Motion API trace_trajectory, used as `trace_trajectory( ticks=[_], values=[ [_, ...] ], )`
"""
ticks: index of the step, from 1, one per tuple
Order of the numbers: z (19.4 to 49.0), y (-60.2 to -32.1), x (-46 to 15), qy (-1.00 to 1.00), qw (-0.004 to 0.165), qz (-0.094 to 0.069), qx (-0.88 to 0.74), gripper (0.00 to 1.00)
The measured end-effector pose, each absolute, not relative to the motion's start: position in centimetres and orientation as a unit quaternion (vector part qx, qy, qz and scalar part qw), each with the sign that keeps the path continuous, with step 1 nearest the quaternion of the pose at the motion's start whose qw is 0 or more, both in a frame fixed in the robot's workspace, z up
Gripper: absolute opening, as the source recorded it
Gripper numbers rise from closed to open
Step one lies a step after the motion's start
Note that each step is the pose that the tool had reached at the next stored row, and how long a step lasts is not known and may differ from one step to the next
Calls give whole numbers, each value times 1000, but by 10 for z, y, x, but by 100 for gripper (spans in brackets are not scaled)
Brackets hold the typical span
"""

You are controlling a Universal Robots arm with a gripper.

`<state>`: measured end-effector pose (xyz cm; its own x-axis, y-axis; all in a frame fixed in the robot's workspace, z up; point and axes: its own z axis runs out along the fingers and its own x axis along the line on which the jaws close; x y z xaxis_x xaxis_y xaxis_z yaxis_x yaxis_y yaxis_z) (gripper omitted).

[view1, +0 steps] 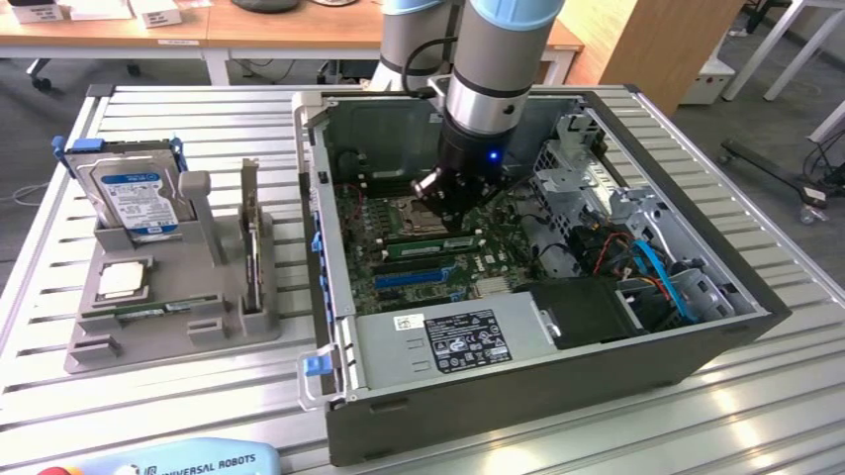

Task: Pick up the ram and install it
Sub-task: 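Press down the ram until it locks into place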

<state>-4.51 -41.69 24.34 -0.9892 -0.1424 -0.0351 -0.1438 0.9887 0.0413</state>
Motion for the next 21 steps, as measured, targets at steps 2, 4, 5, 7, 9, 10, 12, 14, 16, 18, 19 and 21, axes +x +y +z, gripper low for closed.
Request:
trace_trajectory(
  ticks=[2,4,5,7,9,10,12,14,16,18,19,21],
  values=[
    [243,-417,-45,997,16,22,-69,10],
    [243,-417,-45,997,16,22,-69,10],
    [243,-417,-45,997,16,21,-69,10],
    [243,-417,-45,997,16,20,-68,10],
    [243,-417,-45,997,15,19,-68,10],
    [243,-417,-45,997,14,19,-68,10],
    [244,-417,-45,997,13,18,-67,10],
    [244,-417,-45,998,11,18,-66,10],
    [244,-417,-45,998,9,17,-65,10],
    [244,-416,-45,998,9,16,-58,10],
    [244,-416,-45,998,9,16,-54,10],
    [244,-416,-45,998,10,16,-51,10]
  ],
)
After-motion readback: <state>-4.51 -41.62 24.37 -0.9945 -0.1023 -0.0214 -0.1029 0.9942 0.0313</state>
